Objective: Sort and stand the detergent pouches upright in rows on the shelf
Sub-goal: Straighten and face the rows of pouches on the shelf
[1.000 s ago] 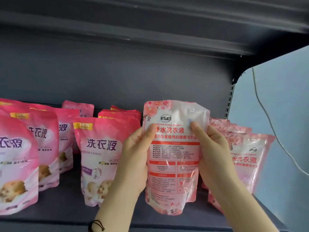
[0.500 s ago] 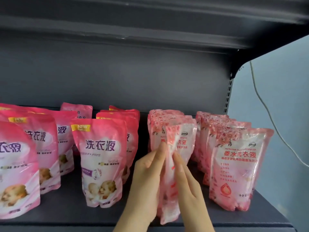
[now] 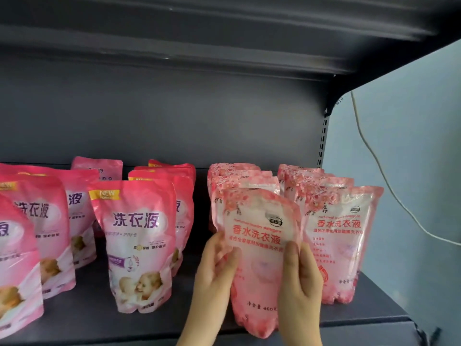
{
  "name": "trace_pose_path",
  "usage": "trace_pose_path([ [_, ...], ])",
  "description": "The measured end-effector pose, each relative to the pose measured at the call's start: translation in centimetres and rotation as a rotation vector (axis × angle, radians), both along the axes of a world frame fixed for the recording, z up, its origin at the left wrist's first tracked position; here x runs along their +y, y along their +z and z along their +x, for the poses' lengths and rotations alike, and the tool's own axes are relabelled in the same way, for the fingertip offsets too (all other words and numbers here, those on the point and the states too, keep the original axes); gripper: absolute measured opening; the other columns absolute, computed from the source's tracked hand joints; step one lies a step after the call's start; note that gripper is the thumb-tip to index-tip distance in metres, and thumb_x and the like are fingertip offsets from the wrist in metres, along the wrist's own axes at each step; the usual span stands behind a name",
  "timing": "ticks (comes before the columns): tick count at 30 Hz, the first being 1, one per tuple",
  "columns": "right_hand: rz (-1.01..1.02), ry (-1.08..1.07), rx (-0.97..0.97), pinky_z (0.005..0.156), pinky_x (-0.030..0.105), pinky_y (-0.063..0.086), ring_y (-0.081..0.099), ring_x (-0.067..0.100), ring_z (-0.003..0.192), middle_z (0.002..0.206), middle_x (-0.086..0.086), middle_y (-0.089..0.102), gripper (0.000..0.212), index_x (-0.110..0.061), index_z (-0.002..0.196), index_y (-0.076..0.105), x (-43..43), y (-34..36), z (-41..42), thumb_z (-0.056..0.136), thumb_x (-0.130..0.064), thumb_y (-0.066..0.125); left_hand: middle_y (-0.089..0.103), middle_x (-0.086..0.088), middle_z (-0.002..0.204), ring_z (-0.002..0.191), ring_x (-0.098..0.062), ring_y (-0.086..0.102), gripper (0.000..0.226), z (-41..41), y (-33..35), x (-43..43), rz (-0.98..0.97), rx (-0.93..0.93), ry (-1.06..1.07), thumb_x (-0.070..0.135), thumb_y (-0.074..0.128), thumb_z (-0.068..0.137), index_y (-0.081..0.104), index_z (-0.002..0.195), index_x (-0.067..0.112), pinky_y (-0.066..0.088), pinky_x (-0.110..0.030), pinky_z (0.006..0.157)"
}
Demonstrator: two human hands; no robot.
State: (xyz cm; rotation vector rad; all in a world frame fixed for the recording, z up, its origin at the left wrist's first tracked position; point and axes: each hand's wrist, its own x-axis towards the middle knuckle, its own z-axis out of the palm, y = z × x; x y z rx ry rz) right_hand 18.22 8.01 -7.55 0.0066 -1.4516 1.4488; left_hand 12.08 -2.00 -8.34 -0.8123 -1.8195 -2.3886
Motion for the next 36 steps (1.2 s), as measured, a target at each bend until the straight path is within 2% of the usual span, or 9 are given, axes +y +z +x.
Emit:
trace_pose_path([
  [4, 0.064, 0.046, -0.048, 0.058, 0.019, 0.041, 0.048, 0.003, 0.063, 0.066, -0.009, 0.052, 0.033, -0.022, 0.073, 0.053, 1.5, 0.4, -1.5, 0.098, -0.042, 0.044, 0.069, 0.015, 0.112, 0.105, 0.001, 0.064, 0.036, 0.9, -0.3, 0.6, 0.09, 0.025, 0.01, 0.026, 0.057, 0.085, 0.055, 0.121, 0.03, 0.051, -0.014, 0.08],
  [7, 0.116, 0.072, -0.081, 0.069, 0.017, 0.05, 0.062, -0.004, 0.082, 0.089, -0.024, 0.066, 0.021, -0.028, 0.109, 0.053, 1.9, 0.1, -2.1, 0.092, -0.033, 0.043, 0.071, 0.008, 0.109, 0.1, 0.001, 0.066, 0.033, 0.5, -0.5, 1.0, 0.135, 0.041, 0.068, 0.024, 0.059, 0.084, 0.055, 0.116, 0.03, 0.051, -0.013, 0.076],
  [9, 0.174, 0.051, -0.063, 0.081, 0.021, 0.053, 0.064, 0.004, 0.105, 0.113, -0.025, 0.062, 0.049, -0.033, 0.139, 0.032, 2.1, -1.1, -1.8, 0.093, -0.029, 0.049, 0.07, 0.008, 0.111, 0.102, 0.001, 0.065, 0.043, 0.7, -0.8, 0.8, 0.118, 0.069, 0.085, 0.027, 0.061, 0.083, 0.049, 0.124, 0.033, 0.049, -0.011, 0.077],
  [11, 0.335, -0.079, -0.074, 0.088, 0.024, 0.051, 0.057, 0.011, 0.119, 0.135, -0.014, 0.05, 0.065, -0.04, 0.146, 0.018, 2.2, -2.6, -1.1, 0.094, -0.032, 0.056, 0.066, 0.015, 0.117, 0.109, -0.001, 0.062, 0.064, 0.1, -1.6, 0.3, 0.042, 0.158, 0.073, 0.035, 0.068, 0.084, 0.033, 0.137, 0.044, 0.048, -0.013, 0.085],
  [15, 0.682, -0.214, -0.297, 0.097, 0.013, 0.035, 0.036, -0.001, 0.133, 0.149, -0.011, 0.031, 0.075, -0.056, 0.142, 0.022, 2.9, -4.8, 0.1, 0.081, -0.042, 0.064, 0.048, 0.036, 0.13, 0.122, 0.005, 0.05, 0.083, -0.6, -2.3, -1.5, -0.205, 0.275, -0.035, 0.03, 0.074, 0.077, 0.024, 0.125, 0.075, 0.045, -0.014, 0.094],
  [19, 0.644, -0.042, -0.415, 0.081, -0.009, 0.029, 0.017, -0.034, 0.12, 0.142, -0.028, 0.027, 0.104, -0.073, 0.129, 0.002, 3.3, -4.2, 0.2, 0.081, -0.016, 0.075, 0.049, 0.033, 0.13, 0.116, 0.003, 0.054, 0.089, -1.3, -2.0, -2.5, -0.327, 0.293, 0.006, 0.033, 0.076, 0.069, 0.022, 0.125, 0.076, 0.048, -0.015, 0.088],
  [25, 0.614, 0.005, -0.459, 0.101, 0.016, 0.041, 0.033, -0.009, 0.133, 0.144, -0.026, 0.033, 0.094, -0.071, 0.131, 0.017, 3.4, -3.4, -1.6, 0.082, -0.012, 0.073, 0.048, 0.024, 0.134, 0.111, 0.0, 0.058, 0.091, -2.3, -2.0, -2.1, -0.345, 0.328, 0.127, 0.023, 0.077, 0.076, 0.022, 0.127, 0.074, 0.052, -0.018, 0.084],
  [29, 0.621, 0.029, -0.418, 0.092, -0.004, 0.027, 0.03, -0.022, 0.126, 0.138, -0.029, 0.037, 0.093, -0.067, 0.132, 0.023, 3.5, -2.9, -2.3, 0.082, -0.004, 0.071, 0.043, 0.022, 0.14, 0.12, -0.001, 0.053, 0.091, -3.0, -1.9, -1.8, -0.365, 0.348, 0.177, 0.02, 0.076, 0.078, 0.021, 0.129, 0.072, 0.051, -0.03, 0.097],
  [36, 0.603, 0.051, -0.42, 0.086, -0.005, 0.031, 0.032, -0.027, 0.119, 0.137, -0.026, 0.037, 0.089, -0.063, 0.134, 0.027, 3.5, -2.7, -2.5, 0.084, -0.002, 0.069, 0.036, 0.029, 0.145, 0.133, -0.004, 0.042, 0.087, -3.4, -1.6, -1.7, -0.375, 0.328, 0.112, 0.033, 0.072, 0.076, 0.019, 0.135, 0.067, 0.045, -0.038, 0.106],
])
